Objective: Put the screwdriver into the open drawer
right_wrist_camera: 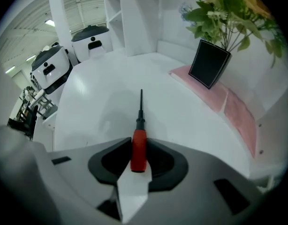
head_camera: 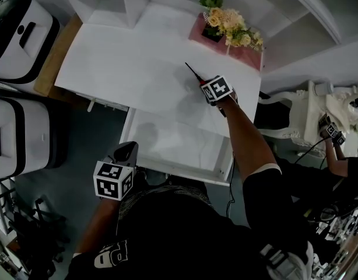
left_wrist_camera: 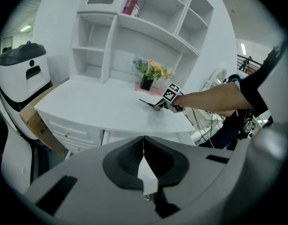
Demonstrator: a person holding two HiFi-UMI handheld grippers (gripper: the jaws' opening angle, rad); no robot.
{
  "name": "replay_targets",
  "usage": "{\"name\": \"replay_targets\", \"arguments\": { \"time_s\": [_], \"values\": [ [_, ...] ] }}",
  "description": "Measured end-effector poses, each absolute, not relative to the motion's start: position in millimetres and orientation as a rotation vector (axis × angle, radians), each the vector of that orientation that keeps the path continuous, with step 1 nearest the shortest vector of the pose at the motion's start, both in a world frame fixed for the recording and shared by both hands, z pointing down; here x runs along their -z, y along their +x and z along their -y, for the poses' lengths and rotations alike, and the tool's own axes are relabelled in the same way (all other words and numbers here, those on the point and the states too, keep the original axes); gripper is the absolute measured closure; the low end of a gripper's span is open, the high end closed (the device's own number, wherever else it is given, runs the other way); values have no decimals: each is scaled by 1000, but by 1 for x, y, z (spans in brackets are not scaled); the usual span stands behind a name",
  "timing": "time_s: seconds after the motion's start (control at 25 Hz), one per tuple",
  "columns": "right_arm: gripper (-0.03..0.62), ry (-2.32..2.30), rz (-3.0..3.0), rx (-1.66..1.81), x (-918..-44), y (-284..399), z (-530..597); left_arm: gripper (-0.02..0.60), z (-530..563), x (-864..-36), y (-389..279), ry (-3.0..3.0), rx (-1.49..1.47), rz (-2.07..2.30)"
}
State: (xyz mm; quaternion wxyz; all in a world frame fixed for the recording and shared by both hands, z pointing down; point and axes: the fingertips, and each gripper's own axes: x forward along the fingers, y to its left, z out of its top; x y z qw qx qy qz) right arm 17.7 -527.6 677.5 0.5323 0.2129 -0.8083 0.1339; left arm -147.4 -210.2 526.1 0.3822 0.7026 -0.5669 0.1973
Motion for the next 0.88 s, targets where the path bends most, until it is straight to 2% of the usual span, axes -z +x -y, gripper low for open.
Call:
{"name": "replay_targets", "arguments": {
  "time_s": [0.48,0.88],
  "values": [
    [487,656,2014,-562,-658,29,504,566,210,-517,-147,1874,-502,1406],
    [485,731,2033,-570,-632,57,473,566,212,-509,-137,1976,-514,1350]
  ]
}}
